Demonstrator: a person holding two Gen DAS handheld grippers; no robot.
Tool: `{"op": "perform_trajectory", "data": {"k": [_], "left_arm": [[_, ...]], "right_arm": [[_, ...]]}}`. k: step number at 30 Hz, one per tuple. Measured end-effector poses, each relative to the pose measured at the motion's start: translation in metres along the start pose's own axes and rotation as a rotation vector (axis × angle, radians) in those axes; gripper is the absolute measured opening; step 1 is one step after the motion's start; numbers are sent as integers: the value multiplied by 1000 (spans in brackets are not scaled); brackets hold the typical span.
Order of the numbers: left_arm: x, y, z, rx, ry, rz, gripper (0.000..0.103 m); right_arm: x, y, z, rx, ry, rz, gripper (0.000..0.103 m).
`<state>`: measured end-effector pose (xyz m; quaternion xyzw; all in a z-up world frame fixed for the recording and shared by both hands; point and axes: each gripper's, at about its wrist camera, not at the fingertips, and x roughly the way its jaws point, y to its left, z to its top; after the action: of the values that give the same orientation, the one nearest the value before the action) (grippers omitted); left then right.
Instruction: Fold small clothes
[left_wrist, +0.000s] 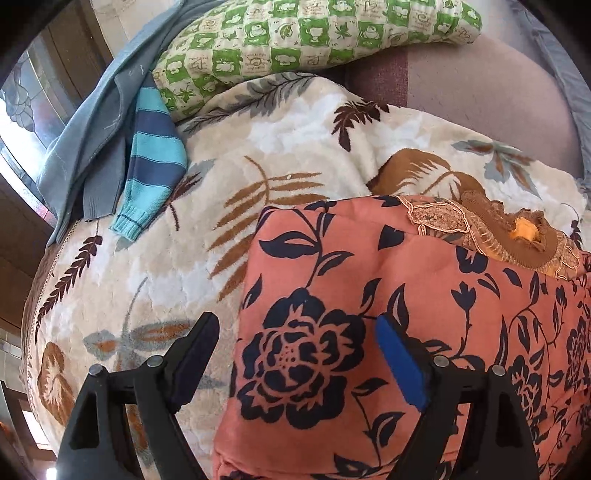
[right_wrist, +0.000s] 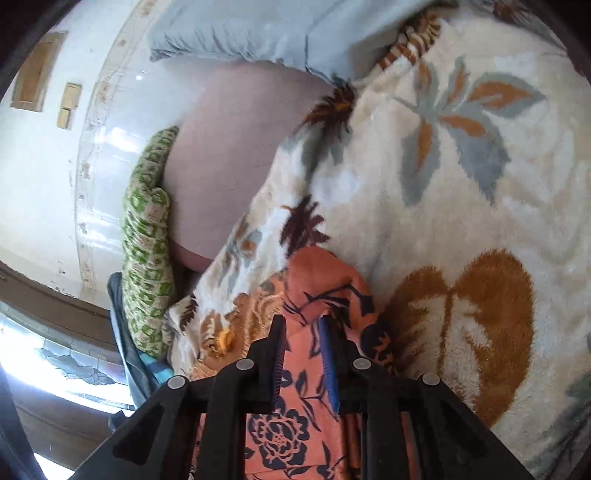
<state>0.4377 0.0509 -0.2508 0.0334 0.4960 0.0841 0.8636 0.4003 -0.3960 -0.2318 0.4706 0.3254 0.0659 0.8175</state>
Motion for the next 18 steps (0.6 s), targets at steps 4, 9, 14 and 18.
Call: {"op": "perform_trajectory", "data": {"k": [4,9,14,18], "left_arm": [[-6,7,8,13,-31,22,88],[20,4,12,62,48,77,88],[29,6,8,46,36,56,88],[20,17,4,-8,10,19,88]], "right_arm": [[-2,8,16,-3,-17,73,22],[40,-11,32,-10,65,-10,22],[71,-43,43,59,95,-39,16],[56,-28,48,25,52,-62,20]]}}
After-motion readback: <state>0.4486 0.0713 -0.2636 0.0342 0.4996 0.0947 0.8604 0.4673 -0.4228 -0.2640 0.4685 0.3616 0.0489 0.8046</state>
